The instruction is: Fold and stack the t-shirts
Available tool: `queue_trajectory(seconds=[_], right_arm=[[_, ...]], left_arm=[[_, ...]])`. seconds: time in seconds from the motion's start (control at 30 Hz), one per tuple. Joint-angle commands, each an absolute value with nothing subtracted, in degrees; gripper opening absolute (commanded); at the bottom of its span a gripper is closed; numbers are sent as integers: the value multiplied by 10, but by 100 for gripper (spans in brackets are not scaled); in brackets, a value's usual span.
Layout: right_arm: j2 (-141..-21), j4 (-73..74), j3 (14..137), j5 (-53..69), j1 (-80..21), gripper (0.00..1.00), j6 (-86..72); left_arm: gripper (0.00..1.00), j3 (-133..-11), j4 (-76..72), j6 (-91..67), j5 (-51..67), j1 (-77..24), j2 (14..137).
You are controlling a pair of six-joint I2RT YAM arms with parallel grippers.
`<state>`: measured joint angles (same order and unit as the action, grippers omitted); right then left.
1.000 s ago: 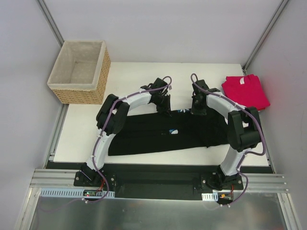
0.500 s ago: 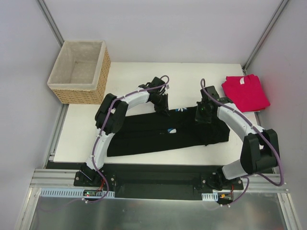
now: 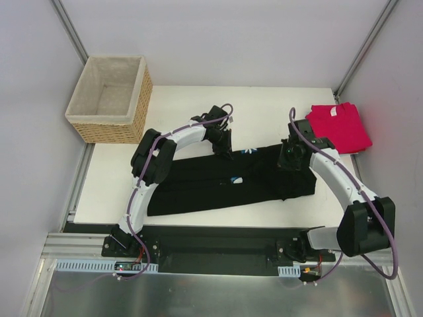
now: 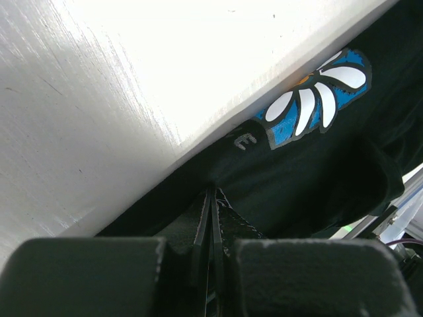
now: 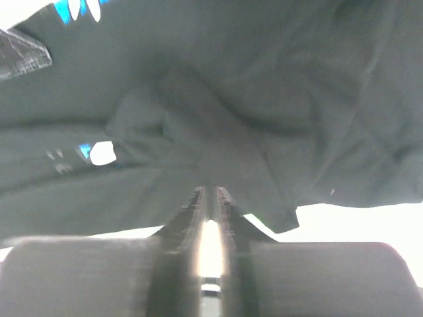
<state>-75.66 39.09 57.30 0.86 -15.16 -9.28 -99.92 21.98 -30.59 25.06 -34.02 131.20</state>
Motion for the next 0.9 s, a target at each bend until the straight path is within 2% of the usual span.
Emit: queue_trajectory(seconds=[0.0,0.07,0.2,0.5,0.6,0.87], right_arm=[[-797,377,620,32,-128,22,-68],[-810,360,626,28,-127,27,-64],[-864,337,639,39,-121,26,-58],[-935,291,656,100,-121,14,-64],[-934,287,642,123,-123,6,-71],[-911,370,601,178,-155,2,-70]], left_arm=[[0,-998,251,-296,218,-331,1324],[0,-998,252,-296,218,-331,1324],[0,-997,251,-294,219,-331,1323],[0,-996,252,-290,221,-331,1325],[0,-998,251,-289,221,-331,1325],[0,-1005,251,-292,218,-329,1330]])
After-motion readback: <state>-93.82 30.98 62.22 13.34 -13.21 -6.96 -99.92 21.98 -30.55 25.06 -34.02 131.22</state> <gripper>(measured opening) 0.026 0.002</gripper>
